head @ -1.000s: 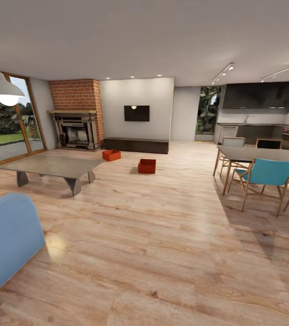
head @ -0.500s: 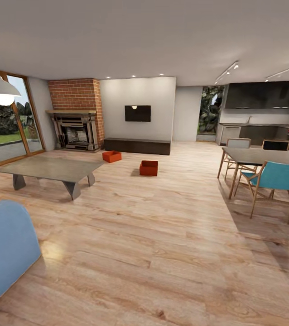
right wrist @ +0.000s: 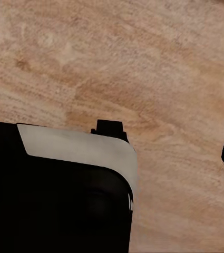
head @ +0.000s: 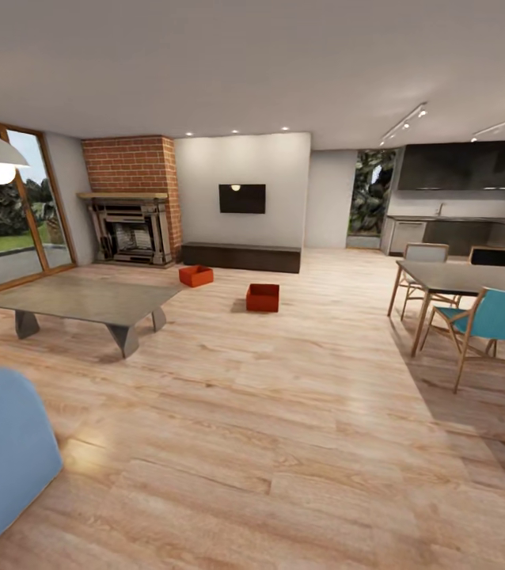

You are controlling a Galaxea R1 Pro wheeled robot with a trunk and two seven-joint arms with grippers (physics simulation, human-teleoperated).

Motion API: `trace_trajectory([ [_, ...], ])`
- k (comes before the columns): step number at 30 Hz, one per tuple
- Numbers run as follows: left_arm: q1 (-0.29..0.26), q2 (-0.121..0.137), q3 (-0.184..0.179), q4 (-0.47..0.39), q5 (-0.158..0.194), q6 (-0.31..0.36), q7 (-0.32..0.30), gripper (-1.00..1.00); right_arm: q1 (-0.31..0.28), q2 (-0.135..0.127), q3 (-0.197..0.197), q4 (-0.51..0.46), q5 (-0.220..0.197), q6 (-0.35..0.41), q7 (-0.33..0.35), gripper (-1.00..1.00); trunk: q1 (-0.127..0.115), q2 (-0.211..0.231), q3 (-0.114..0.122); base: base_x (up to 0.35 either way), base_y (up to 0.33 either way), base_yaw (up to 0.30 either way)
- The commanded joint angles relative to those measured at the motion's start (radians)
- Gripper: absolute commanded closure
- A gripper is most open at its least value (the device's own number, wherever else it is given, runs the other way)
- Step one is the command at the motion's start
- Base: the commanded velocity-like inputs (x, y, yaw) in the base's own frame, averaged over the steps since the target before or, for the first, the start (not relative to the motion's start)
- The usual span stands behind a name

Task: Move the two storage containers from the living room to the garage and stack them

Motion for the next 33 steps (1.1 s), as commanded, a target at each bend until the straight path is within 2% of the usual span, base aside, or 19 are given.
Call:
trace_trajectory([
  [1,0.0,0.0,0.003,0.001,0.007,0.007,0.001,-1.0,-0.001,0.0,0.008,0.003,-0.01,-0.006,0.001,-1.0,0.001,-0.001,-0.001,0.329,0.029,0.0],
  [11,0.0,-0.001,0.003,0.007,0.008,0.0,0.002,-1.0,-0.001,0.0,0.007,0.002,-0.01,-0.006,0.002,-1.0,0.001,-0.001,-0.001,0.329,0.007,-0.001],
  [21,0.0,-0.001,0.003,0.008,0.008,-0.003,0.002,-1.0,-0.001,0.007,0.007,0.002,-0.01,-0.002,0.003,-1.0,0.001,-0.001,-0.001,0.329,0.0,-0.155],
  [33,0.0,0.0,0.003,0.01,0.009,-0.002,0.002,-1.0,-0.001,0.003,0.008,0.002,-0.008,0.0,0.003,-1.0,0.001,-0.001,-0.001,0.329,0.0,-0.013],
])
